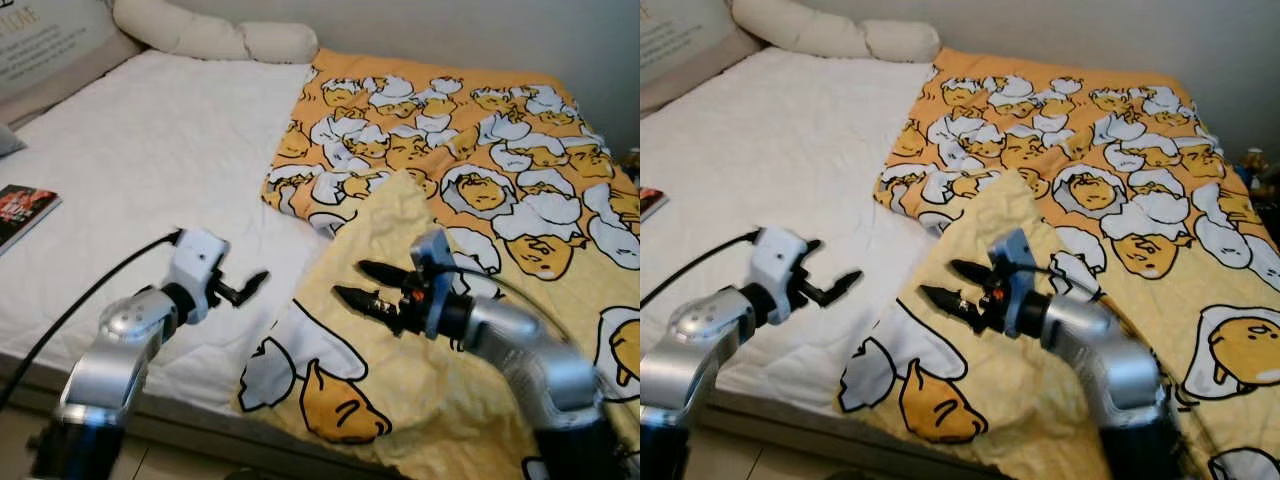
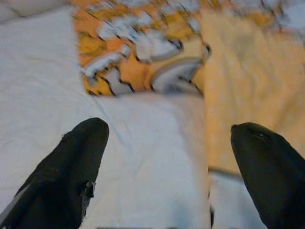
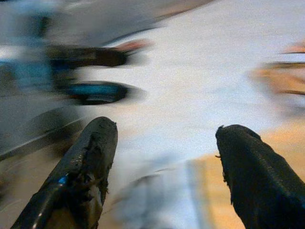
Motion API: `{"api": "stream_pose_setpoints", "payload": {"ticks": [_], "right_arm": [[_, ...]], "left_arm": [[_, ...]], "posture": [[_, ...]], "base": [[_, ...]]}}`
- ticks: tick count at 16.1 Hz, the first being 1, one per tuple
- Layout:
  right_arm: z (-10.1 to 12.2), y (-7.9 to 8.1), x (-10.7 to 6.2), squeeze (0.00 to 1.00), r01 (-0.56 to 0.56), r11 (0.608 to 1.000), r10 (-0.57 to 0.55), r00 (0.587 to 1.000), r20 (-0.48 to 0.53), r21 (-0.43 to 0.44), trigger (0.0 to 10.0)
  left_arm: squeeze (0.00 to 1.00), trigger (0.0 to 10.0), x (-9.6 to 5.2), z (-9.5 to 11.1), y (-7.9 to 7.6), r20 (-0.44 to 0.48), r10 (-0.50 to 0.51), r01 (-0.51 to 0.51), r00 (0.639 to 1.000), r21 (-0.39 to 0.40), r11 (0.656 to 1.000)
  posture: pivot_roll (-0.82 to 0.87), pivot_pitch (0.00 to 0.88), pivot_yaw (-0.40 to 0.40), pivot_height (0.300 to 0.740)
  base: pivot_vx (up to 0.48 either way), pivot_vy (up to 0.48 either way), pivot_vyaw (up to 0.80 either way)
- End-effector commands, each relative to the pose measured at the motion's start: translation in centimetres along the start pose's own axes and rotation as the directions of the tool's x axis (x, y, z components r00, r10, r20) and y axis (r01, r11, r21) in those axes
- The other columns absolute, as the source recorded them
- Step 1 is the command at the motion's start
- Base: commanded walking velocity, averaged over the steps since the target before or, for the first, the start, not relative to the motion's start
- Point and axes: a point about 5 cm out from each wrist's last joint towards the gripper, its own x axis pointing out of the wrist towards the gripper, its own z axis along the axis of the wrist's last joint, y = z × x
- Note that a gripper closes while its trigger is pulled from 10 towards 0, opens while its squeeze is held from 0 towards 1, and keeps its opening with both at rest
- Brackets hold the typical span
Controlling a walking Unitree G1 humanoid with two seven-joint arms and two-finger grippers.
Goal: Clean up the room
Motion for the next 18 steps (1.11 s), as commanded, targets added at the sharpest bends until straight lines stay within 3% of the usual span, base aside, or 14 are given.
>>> {"api": "stream_pose_setpoints", "payload": {"ticks": [1, 3, 4, 5, 6, 7, 10, 15, 18], "right_arm": [[-0.5, -1.0, -0.4, 0.00, 0.166, 0.986, -0.167, 0.986, 0.011, 0.008, 10.0], [-1.9, -2.0, -1.0, 0.00, 0.419, 0.907, -0.420, 0.907, 0.030, 0.052, 10.0], [-2.3, -2.3, -1.3, 0.00, 0.481, 0.875, -0.483, 0.875, 0.028, 0.057, 10.0], [-3.6, -3.0, -2.2, 0.00, 0.640, 0.767, -0.641, 0.768, 0.011, 0.053, 10.0], [-4.7, -3.2, -2.9, 0.00, 0.725, 0.687, -0.725, 0.688, -0.012, 0.054, 10.0], [-5.5, -3.3, -3.4, 0.00, 0.765, 0.643, -0.764, 0.644, -0.037, 0.034, 10.0], [-5.5, -3.8, -4.0, 0.00, 0.801, 0.599, -0.801, 0.599, -0.009, -0.018, 10.0], [-5.3, -4.1, -3.9, 0.00, 0.820, 0.572, -0.820, 0.573, 0.011, -0.027, 10.0], [-5.3, -3.7, -3.2, 0.00, 0.796, 0.605, -0.796, 0.605, 0.022, -0.029, 10.0]], "left_arm": [[0.48, 10.0, -0.1, 0.5, -0.6, 0.024, 0.038, -0.038, 0.999, -0.016, 0.999], [0.48, 10.0, -0.6, 0.1, -1.5, 0.029, 0.071, -0.069, 0.997, -0.052, 0.996], [0.48, 10.0, -0.7, 0.0, -1.6, 0.022, 0.078, -0.076, 0.997, -0.055, 0.996], [0.48, 10.0, -0.9, -0.3, -1.8, -0.001, 0.097, -0.097, 0.995, -0.040, 0.994], [0.48, 10.0, -0.9, -0.5, -1.7, -0.021, 0.125, -0.126, 0.992, -0.030, 0.992], [0.48, 10.0, -0.8, -0.6, -1.5, -0.027, 0.151, -0.152, 0.988, -0.018, 0.988], [0.48, 10.0, -0.8, -0.7, -1.5, -0.030, 0.167, -0.167, 0.985, -0.008, 0.986], [0.48, 10.0, -1.5, -1.3, -1.0, -0.049, 0.210, -0.210, 0.977, -0.004, 0.978], [0.48, 10.0, -1.3, -0.8, -0.9, -0.037, 0.209, -0.209, 0.977, -0.004, 0.978]], "posture": [[0.01, 0.000, -0.005, 0.740], [0.01, 0.000, -0.008, 0.740], [0.01, 0.000, -0.008, 0.740], [0.00, 0.000, -0.009, 0.740], [0.00, 0.000, -0.009, 0.740], [0.00, 0.000, -0.008, 0.740], [0.00, 0.000, -0.013, 0.740], [0.01, 0.000, -0.034, 0.740], [0.02, 0.000, -0.031, 0.740]], "base": [[0.000, 0.000, 0.00], [0.000, 0.000, 0.00], [0.000, 0.000, 0.00], [0.000, 0.326, 0.00], [0.000, 0.405, 0.00], [0.000, 0.412, 0.00], [0.000, 0.410, 0.00], [0.000, 0.383, 0.00], [0.000, 0.374, 0.00]]}}
